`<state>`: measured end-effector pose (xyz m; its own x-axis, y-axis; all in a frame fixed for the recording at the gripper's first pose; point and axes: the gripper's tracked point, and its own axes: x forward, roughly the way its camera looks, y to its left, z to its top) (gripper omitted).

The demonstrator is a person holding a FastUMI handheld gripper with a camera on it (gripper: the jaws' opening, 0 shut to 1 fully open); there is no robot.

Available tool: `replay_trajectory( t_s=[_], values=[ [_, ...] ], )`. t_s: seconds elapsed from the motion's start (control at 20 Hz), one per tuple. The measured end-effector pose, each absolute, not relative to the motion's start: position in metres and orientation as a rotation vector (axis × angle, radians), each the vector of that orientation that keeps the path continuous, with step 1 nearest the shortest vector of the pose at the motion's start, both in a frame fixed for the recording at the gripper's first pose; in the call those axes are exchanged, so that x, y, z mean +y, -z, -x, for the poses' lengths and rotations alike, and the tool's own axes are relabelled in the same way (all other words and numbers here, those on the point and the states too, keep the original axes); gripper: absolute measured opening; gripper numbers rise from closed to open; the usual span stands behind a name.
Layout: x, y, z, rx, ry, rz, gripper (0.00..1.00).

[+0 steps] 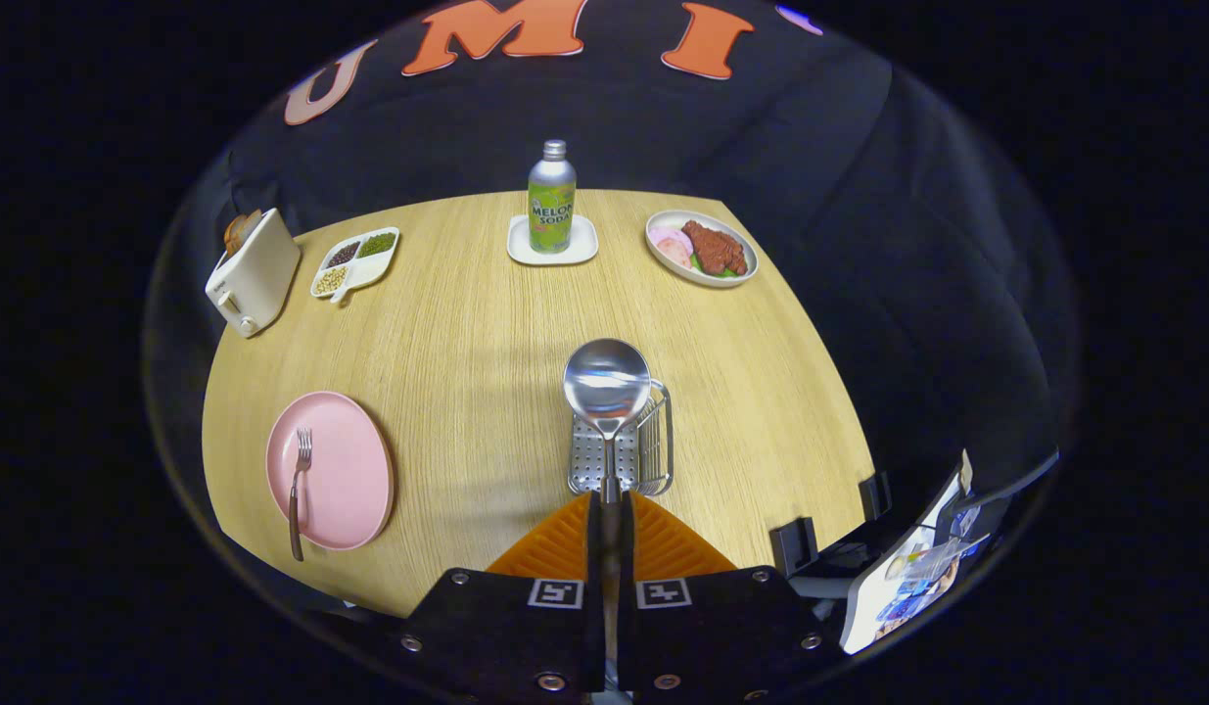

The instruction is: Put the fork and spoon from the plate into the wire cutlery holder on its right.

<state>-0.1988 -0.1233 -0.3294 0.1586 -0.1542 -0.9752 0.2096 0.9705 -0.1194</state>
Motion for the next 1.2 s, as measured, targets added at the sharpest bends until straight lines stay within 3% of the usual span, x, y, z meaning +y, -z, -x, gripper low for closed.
replay_trajectory(
  t_s=[0.3,0.8,1.2],
  values=[
    [-0.138,0.353,0.210,1.426,0.298,-0.058,0.07],
    [-0.150,0.357,0.177,1.297,0.311,-0.066,0.09],
    [-0.154,0.277,0.094,0.893,0.312,-0.113,0.09]
  ],
)
